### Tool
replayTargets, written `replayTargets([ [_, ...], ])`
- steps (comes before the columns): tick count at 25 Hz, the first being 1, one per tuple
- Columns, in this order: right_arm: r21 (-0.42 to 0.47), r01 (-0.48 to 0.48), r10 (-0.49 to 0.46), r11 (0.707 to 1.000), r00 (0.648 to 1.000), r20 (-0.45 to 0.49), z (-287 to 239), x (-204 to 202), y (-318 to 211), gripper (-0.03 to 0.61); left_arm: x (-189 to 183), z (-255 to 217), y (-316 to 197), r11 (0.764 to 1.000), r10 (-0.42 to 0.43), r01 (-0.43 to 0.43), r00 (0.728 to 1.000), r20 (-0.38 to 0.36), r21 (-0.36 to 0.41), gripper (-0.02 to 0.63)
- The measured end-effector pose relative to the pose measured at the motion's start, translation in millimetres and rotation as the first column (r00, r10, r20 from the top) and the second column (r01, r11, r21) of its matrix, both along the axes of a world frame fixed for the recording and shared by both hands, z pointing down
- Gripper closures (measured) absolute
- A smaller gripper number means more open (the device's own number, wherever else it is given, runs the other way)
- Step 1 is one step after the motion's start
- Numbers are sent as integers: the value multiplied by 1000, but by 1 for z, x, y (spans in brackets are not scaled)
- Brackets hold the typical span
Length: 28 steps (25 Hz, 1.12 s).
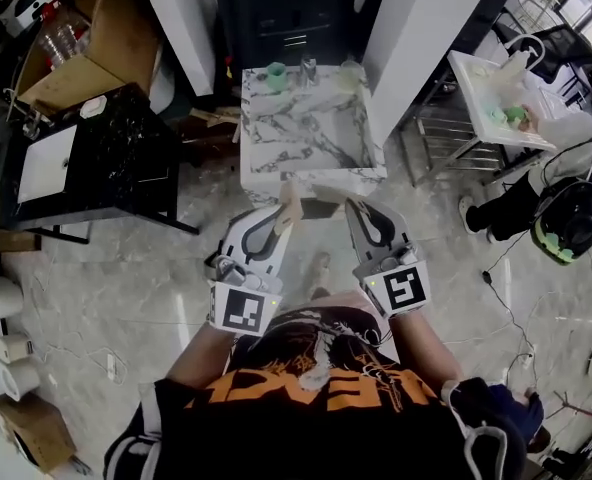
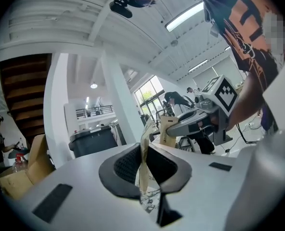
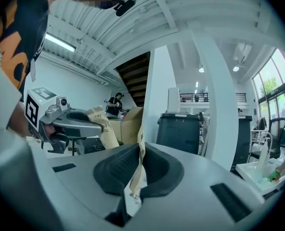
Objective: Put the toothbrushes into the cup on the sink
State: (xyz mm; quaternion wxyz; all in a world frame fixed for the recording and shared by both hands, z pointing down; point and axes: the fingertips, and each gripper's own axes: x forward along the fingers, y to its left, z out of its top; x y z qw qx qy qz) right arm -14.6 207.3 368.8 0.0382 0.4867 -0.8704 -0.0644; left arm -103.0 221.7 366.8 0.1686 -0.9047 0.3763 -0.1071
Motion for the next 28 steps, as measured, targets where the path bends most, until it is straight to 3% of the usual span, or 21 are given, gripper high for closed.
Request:
replayTargets([
  [8,45,114,-115,992,993,21,-20,29,-105,549,37,-11,-103,997,-76,76,995,70,8,561],
  [13,35,153,-154,988,988,27,-13,51,-153,549,62,-6,-145,995,-102,102,992,74,5,561],
  [21,-5,133,-132,991,990,48,0,69,-212,549,75,4,-197,995,-91,94,991,96,-27,561],
  [28,-31,87,-87,996,996,17,10,50,-260,549,64,20,-252,998,-19,23,998,60,-59,561],
])
